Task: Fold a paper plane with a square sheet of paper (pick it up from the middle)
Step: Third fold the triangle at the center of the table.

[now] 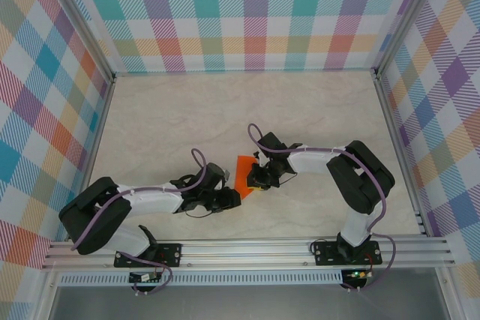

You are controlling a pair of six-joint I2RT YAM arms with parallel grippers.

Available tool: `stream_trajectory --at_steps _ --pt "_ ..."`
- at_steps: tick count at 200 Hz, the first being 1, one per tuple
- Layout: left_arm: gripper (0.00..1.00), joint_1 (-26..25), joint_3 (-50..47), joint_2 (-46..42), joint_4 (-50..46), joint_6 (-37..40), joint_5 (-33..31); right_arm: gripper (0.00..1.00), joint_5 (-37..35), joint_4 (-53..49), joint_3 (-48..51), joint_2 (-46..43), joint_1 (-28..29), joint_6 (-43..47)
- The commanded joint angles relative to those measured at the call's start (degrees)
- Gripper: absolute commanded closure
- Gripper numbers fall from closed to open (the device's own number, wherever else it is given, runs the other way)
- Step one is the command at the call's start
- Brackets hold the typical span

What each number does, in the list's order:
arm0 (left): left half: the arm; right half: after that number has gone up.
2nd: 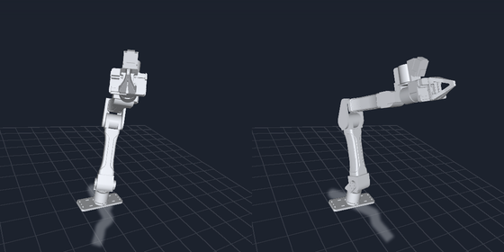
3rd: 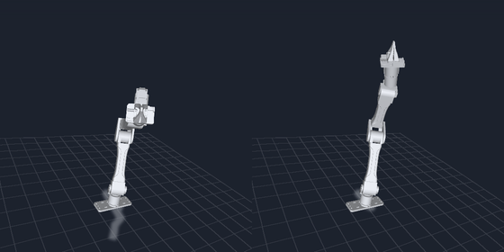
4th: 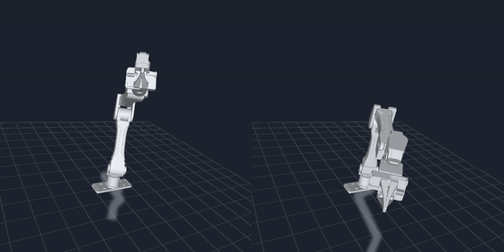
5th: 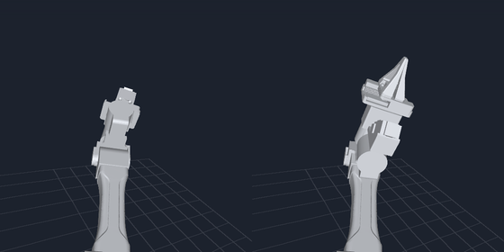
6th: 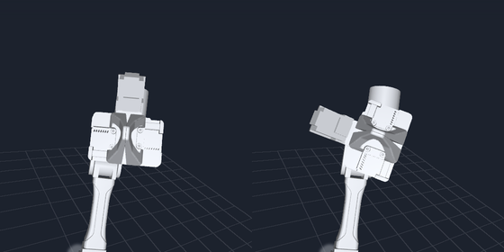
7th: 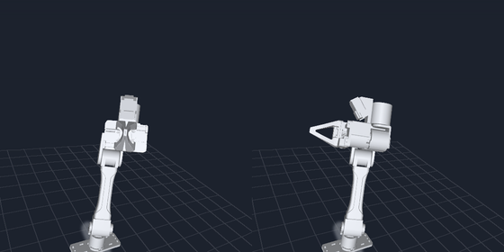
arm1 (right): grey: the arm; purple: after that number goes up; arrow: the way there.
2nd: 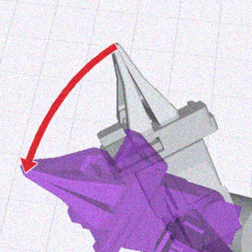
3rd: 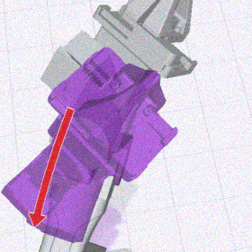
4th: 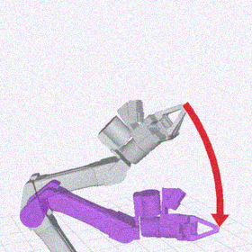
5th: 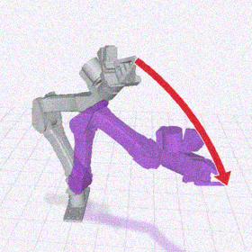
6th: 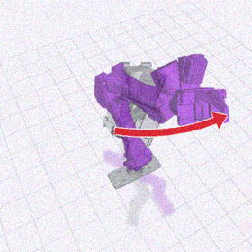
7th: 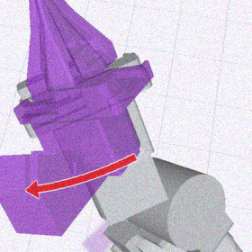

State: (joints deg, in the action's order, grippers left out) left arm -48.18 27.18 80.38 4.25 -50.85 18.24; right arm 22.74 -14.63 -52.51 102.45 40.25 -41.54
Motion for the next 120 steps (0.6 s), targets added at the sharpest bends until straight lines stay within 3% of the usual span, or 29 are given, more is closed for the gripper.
stream_trajectory --at_steps 1,75,120 --pt "0.68 0.28 -1.85 -1.21 -7.87 1.88 -3.73 0.85 -6.87 -4.61 1.89 2.27 0.09 0.32" --pt "0.68 0.24 0.19 -10.48 -5.87 1.77 -4.76 0.84 -6.48 -4.61 1.17 2.14 0.09 0.0" --pt "0.73 0.27 4.76 -3.75 -3.4 4.11 -4.56 0.84 -6.22 -4.96 0.59 1.65 0.09 -0.09"
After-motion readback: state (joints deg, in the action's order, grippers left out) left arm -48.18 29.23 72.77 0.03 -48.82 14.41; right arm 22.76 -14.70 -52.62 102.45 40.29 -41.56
